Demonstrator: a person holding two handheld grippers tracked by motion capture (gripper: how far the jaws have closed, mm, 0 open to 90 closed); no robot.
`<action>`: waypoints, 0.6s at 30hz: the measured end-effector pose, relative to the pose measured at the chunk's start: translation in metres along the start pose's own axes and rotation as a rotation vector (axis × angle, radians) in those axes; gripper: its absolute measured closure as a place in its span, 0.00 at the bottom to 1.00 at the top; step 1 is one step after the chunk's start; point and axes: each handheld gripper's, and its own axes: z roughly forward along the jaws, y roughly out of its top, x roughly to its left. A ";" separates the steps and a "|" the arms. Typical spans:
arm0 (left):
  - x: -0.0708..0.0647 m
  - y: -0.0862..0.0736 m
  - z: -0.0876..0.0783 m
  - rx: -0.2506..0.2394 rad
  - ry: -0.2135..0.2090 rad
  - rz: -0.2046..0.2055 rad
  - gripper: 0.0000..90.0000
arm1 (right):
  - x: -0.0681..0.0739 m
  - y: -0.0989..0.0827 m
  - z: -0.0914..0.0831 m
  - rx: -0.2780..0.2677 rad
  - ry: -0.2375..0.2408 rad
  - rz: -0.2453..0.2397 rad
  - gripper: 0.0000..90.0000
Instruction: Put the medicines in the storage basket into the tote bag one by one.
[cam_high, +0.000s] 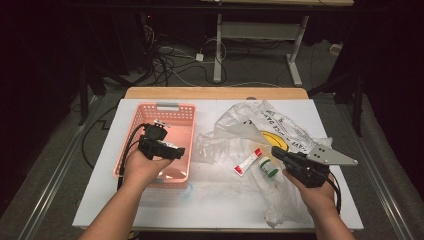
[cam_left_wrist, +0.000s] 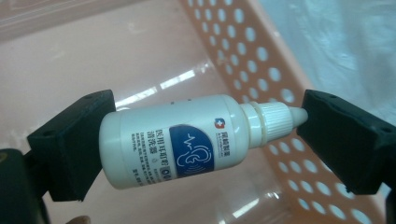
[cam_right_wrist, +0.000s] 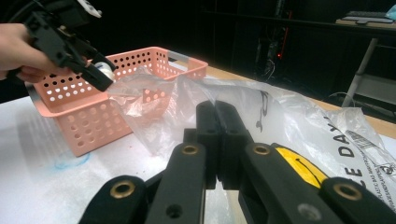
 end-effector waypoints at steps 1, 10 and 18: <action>-0.003 -0.001 -0.003 -0.011 -0.008 0.005 0.07 | 0.000 0.000 0.000 0.002 -0.001 -0.001 1.00; -0.037 -0.007 -0.020 -0.081 -0.058 0.091 0.07 | 0.000 -0.001 0.001 0.004 -0.001 0.002 1.00; -0.073 -0.010 -0.021 -0.107 -0.126 0.173 0.07 | 0.000 0.000 -0.001 -0.003 -0.003 0.003 1.00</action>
